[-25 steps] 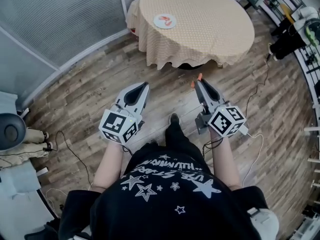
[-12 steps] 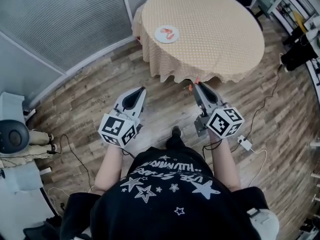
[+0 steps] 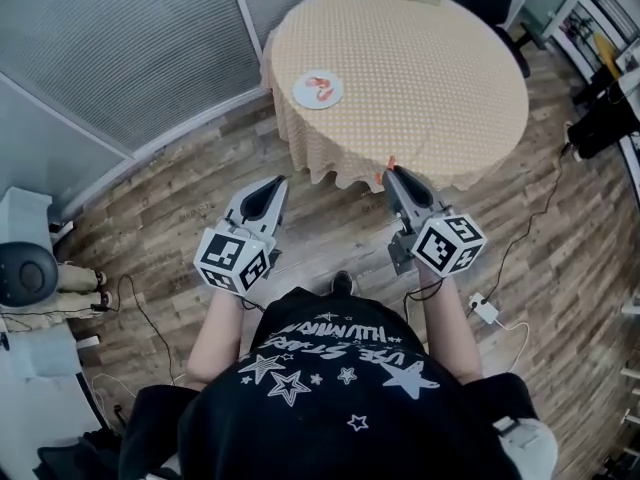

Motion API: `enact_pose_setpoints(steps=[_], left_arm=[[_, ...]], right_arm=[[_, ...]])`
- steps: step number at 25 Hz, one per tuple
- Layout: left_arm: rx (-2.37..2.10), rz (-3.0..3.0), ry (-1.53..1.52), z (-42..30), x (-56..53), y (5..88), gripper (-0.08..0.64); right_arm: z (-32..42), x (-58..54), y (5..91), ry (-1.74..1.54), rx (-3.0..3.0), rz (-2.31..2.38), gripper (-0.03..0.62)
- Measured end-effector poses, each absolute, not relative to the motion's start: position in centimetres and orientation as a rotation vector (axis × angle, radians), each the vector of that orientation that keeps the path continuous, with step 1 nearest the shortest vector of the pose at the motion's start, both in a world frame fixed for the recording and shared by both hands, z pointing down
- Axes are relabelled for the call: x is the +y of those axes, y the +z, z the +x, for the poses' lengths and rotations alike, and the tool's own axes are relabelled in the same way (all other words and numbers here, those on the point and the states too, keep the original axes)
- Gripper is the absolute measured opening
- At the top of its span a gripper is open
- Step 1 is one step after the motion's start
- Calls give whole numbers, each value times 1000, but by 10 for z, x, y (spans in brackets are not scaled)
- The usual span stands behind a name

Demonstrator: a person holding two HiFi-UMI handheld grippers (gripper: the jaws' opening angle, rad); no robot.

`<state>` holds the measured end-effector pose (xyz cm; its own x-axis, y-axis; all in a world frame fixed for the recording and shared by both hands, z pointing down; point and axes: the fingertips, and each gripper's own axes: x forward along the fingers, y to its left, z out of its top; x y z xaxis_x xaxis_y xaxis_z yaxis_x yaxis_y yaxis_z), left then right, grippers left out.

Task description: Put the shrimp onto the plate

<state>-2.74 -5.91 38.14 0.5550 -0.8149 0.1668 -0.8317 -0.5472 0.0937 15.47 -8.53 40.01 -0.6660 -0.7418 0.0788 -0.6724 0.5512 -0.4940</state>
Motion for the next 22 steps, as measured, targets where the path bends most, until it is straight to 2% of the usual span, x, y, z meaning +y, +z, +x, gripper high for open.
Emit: enact_pose_setpoints(steps=[22], left_arm=[[-1408,2552,175,1,-99,399,8]], right_arm=[[184,-120,428,-855,2629,-1199,72]])
